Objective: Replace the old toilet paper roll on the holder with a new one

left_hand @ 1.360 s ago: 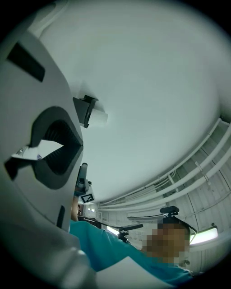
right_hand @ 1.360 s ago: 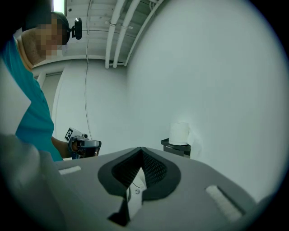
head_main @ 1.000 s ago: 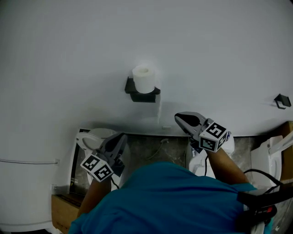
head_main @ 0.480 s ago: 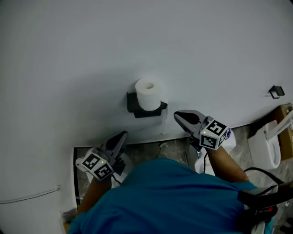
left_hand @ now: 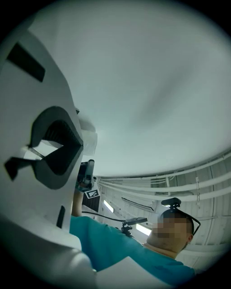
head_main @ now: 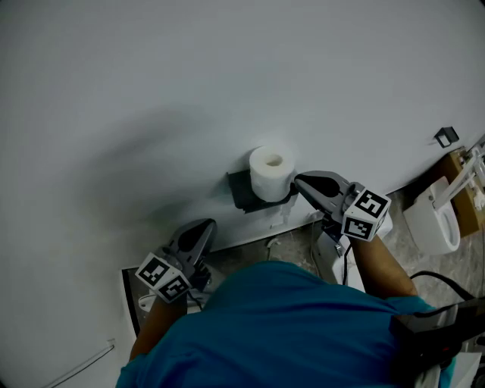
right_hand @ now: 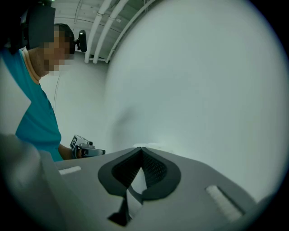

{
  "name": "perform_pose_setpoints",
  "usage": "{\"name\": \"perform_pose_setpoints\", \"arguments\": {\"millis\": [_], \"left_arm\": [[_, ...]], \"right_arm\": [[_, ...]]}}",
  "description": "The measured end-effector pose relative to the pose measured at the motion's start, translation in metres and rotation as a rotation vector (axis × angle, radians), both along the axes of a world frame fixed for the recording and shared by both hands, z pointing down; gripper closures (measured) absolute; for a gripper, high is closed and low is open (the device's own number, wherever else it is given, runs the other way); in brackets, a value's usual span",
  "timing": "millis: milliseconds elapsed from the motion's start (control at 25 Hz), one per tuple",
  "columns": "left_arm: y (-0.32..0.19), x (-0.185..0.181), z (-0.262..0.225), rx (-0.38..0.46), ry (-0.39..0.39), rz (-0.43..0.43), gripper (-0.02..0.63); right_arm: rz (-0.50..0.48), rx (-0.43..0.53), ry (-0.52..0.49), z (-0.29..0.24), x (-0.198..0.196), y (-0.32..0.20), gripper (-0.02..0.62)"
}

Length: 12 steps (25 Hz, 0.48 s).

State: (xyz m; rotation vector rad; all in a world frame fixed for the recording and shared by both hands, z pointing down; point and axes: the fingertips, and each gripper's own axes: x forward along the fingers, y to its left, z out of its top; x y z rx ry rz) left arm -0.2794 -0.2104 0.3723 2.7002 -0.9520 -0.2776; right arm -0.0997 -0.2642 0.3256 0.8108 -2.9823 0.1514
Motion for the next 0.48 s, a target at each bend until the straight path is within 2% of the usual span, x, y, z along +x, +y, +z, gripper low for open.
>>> {"name": "perform_pose_setpoints", "arguments": {"millis": [120,240,360,480], "left_arm": [[-0.008,-0.003,0.004,-0.010,0.003,0.010,0.603],[-0.018,-0.001,0.013,-0.023,-0.003,-0.008,0.603],[-0.027,0.010,0.018,-0.027,0.000,-0.055,0.603],[-0.031,0.022,0.017,-0.039,0.024,-0.131,0.603]], "right_arm": [[0.005,0.025,0.020,-0.011,-0.001,-0.012,0.597],[-0.039,0.036,0.031,-0.019,0.000,-0.021,0.597],[-0.149,0.069,0.073,-0.028,0.000,-0.027,0.595],[-0.288,0.121,0.166,-0.033,-0.003,-0.028,0.571]]}}
